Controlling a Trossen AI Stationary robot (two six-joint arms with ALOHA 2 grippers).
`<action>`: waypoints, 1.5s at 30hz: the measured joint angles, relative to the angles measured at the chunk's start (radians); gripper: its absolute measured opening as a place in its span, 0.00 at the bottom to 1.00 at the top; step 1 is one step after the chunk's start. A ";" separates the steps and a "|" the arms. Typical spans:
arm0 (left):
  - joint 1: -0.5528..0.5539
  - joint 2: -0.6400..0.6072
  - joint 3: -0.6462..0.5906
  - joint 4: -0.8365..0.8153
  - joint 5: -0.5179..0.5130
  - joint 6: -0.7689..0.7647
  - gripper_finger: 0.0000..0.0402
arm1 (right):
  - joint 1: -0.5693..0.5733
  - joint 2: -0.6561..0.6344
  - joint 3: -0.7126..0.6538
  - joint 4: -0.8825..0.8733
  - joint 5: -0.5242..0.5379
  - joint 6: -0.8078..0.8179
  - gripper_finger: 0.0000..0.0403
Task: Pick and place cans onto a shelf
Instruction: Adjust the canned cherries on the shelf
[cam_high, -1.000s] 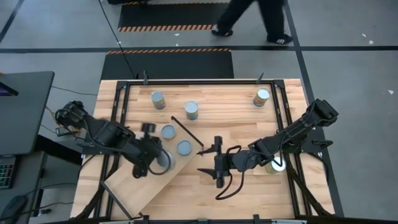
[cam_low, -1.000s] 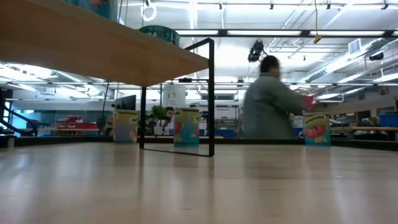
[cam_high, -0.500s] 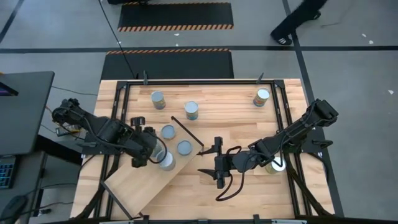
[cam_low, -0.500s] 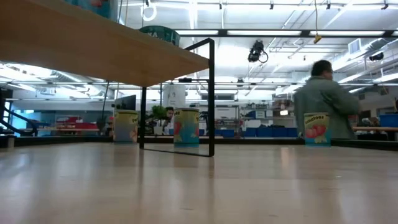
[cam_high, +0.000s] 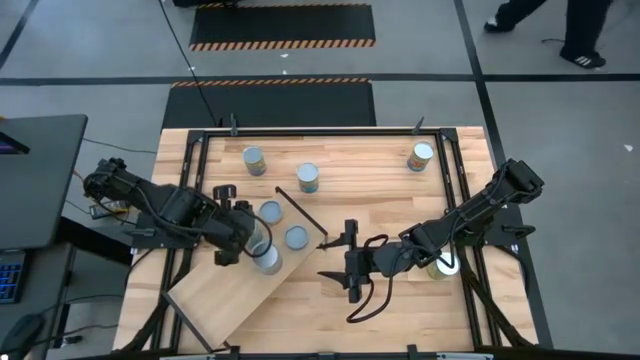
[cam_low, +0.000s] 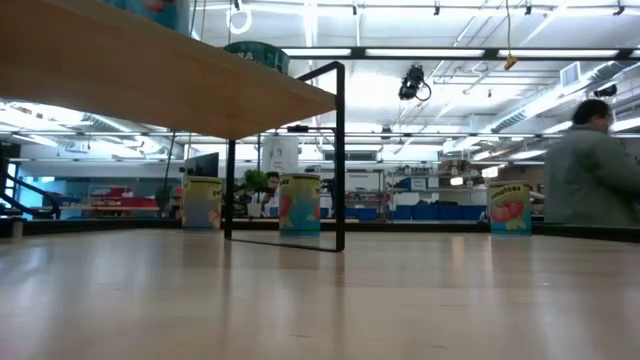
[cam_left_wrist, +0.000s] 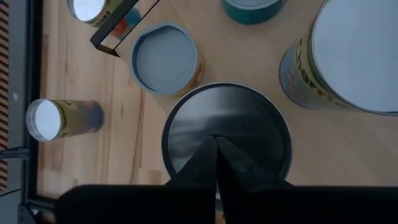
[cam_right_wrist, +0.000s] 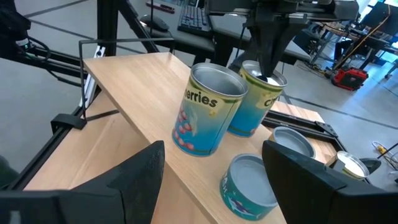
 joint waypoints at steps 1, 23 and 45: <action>0.000 0.000 0.001 -0.001 0.007 0.002 0.02 | 0.000 0.000 0.000 0.000 0.000 0.000 0.69; -0.156 0.031 0.170 0.115 0.099 -0.134 0.09 | 0.006 0.000 0.000 -0.005 0.000 0.021 0.69; -0.273 0.051 -0.133 0.441 0.053 -0.188 0.06 | 0.006 0.000 0.000 -0.010 -0.004 0.026 0.69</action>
